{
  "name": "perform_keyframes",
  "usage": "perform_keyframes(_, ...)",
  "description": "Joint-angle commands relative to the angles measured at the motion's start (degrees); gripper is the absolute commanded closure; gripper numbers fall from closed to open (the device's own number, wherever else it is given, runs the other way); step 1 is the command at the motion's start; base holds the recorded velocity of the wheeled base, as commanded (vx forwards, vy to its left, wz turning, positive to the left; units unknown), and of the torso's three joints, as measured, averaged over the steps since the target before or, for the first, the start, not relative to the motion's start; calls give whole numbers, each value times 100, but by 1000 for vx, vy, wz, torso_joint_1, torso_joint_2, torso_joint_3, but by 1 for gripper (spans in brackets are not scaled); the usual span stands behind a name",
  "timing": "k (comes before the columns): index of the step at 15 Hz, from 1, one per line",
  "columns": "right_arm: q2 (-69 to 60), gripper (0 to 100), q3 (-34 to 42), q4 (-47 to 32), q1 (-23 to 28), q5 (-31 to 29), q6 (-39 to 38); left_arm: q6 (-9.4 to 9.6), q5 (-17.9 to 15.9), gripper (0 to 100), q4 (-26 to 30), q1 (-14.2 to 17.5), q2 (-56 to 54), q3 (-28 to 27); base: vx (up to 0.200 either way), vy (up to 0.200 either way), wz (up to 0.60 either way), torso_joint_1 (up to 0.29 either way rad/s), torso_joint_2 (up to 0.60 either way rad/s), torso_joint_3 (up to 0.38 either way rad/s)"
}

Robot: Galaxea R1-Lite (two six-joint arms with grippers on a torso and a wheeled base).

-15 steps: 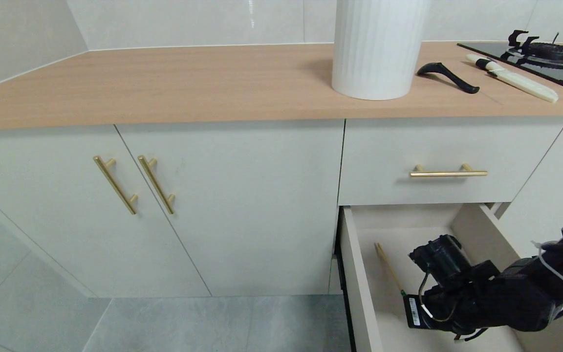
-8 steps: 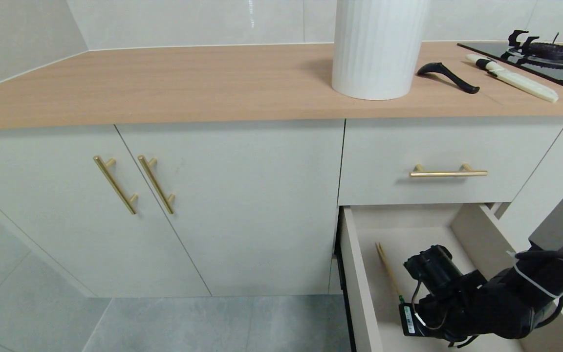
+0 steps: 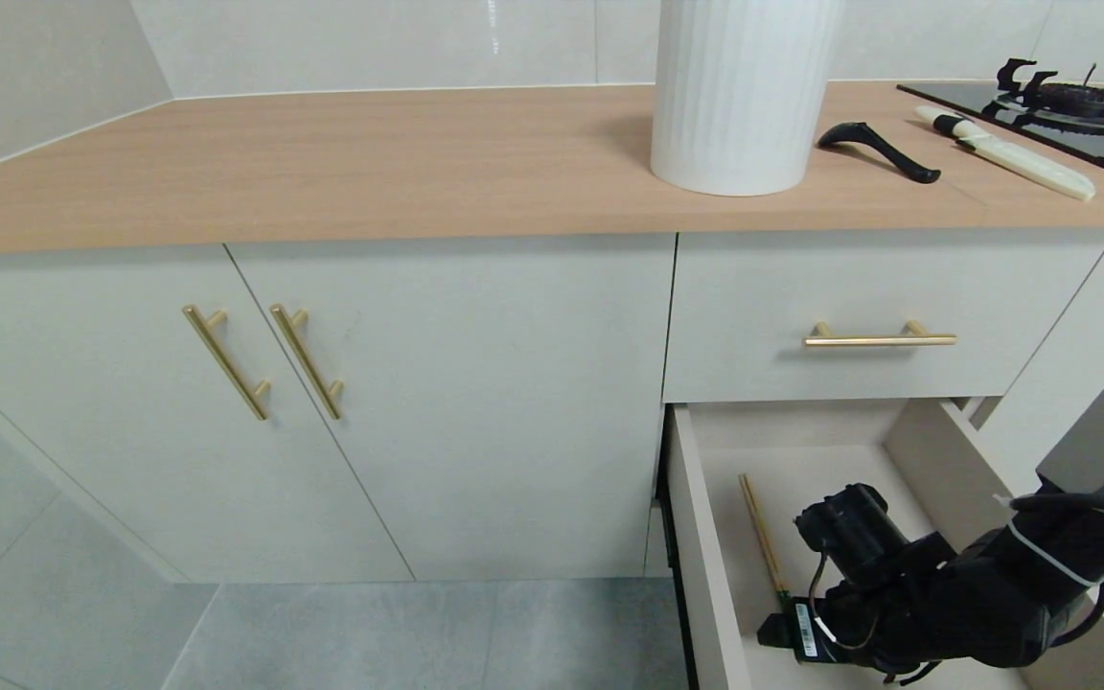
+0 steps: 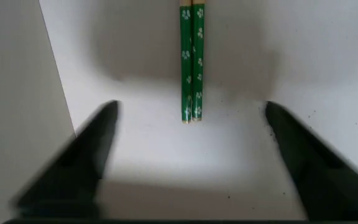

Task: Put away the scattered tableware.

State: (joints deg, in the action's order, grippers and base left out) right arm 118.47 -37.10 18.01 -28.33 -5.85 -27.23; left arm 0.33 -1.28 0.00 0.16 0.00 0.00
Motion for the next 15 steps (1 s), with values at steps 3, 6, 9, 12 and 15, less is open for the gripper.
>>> perform_keyframes(3, -1933, 0, 370, -131, -85, -13, 201, 2, -4, 0, 0, 2, 0, 0, 0, 0, 0, 0, 0, 0)
perform_keyframes(6, -4068, 0, -395, -2416, -76, 5, 588, 2, 5, 0, 0, 2, 0, 0, 0, 0, 0, 0, 0, 0)
perform_keyframes(9, -5079, 0, -1195, -3848, 56, 31, 693, 2, -4, 0, 0, 2, 0, 0, 0, 0, 0, 0, 0, 0)
perform_keyframes(12, -5457, 0, -1265, -4086, 873, 321, 1449, 2, -4, 0, 0, 2, 0, 0, 0, 0, 0, 0, 0, 0)
perform_keyframes(15, -5545, 0, -1212, -3980, 1295, 655, 1677, 2, -4, 0, 0, 2, 0, 0, 0, 0, 0, 0, 0, 0)
